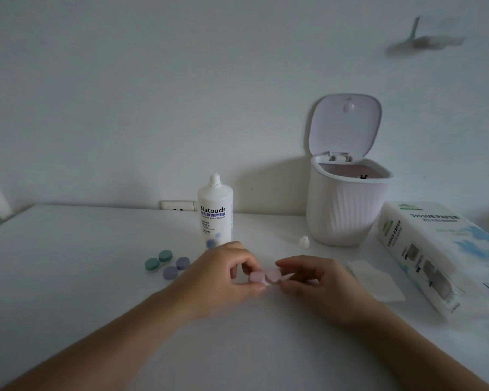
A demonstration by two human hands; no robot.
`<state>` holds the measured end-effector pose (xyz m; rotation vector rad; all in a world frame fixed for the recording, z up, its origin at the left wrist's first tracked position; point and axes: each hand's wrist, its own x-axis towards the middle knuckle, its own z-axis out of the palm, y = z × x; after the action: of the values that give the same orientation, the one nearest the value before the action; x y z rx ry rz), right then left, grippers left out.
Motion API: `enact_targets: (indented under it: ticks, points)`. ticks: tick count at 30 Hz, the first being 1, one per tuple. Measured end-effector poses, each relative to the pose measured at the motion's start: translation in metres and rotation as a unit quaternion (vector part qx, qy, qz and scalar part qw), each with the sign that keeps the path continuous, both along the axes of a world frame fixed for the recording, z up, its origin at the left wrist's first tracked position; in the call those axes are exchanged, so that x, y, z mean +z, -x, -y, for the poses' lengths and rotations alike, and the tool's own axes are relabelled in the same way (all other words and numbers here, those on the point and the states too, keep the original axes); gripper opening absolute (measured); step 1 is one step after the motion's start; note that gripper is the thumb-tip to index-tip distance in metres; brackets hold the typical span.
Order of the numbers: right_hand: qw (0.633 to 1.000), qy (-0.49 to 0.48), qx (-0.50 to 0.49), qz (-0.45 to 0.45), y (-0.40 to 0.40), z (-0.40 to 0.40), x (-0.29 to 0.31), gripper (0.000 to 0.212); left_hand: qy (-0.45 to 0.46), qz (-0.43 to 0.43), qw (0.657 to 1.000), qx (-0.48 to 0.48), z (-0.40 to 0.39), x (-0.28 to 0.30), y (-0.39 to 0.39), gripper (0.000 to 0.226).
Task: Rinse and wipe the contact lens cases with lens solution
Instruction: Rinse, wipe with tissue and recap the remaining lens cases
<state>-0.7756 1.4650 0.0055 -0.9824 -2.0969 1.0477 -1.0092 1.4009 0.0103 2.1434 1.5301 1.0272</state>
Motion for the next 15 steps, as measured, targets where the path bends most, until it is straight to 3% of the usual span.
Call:
enact_targets:
  ticks: [8, 15]
  points:
    - [0.977, -0.099, -0.167, 0.086, -0.004, -0.035, 0.009, 0.01, -0.024, 0.002, 0.994, 0.107, 0.037, -0.009, 0.046, 0.026]
    - [0.948, -0.06, -0.228, 0.215, 0.005, -0.065, 0.01, 0.048, -0.059, -0.06, 0.99, 0.113, 0.049, -0.018, 0.054, 0.024]
